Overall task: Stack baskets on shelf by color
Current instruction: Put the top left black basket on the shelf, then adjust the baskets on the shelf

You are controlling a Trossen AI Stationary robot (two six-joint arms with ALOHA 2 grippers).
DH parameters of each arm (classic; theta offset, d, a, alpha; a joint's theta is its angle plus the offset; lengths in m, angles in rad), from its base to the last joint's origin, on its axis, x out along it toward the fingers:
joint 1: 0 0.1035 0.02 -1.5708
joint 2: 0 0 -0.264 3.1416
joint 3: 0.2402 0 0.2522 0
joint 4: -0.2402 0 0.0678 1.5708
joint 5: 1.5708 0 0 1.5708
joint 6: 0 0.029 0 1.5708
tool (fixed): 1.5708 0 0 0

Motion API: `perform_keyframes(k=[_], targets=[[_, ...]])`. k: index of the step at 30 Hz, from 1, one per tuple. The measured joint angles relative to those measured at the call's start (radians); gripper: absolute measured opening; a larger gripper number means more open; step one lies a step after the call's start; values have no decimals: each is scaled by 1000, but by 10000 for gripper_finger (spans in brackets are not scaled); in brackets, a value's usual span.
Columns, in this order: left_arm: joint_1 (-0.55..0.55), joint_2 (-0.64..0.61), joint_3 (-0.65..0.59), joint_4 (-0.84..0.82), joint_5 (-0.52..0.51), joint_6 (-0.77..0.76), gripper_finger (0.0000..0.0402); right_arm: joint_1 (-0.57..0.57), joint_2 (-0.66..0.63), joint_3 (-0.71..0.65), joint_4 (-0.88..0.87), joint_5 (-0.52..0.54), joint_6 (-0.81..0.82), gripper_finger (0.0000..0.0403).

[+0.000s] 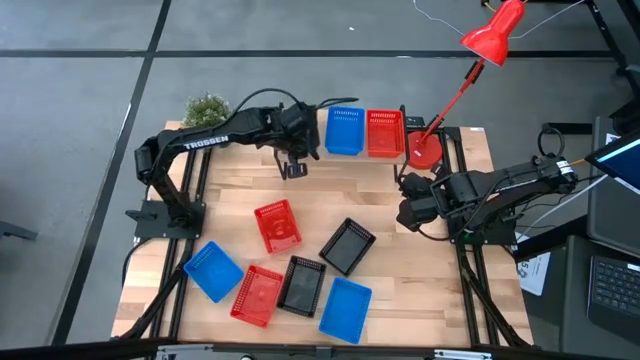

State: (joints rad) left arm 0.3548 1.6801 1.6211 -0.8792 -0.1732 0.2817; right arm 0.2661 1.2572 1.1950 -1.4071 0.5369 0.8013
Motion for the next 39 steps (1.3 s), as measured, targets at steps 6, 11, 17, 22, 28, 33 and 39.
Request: perform_keyframes(k=[6,11,17,22,28,33,39], targets=[[2,31,1,13,-7,-11,49,0,0,0,0,0,0,95],[6,39,0,10,0,-9,70,0,0,0,0,0,0,95],[6,41,-1,-11,-29,-9,83,0,0,0,0,0,0,95],[-1,41,-1,-63,-105,-9,84,0,0,0,0,0,0,95],[-11,41,-1,-71,-157,16,84,0,0,0,0,0,0,95],[-27,39,-1,-78,-154,15,84,0,0,0,0,0,-1,95],[-60,34,-1,-131,-240,9,84,0,0,0,0,0,-2,95]])
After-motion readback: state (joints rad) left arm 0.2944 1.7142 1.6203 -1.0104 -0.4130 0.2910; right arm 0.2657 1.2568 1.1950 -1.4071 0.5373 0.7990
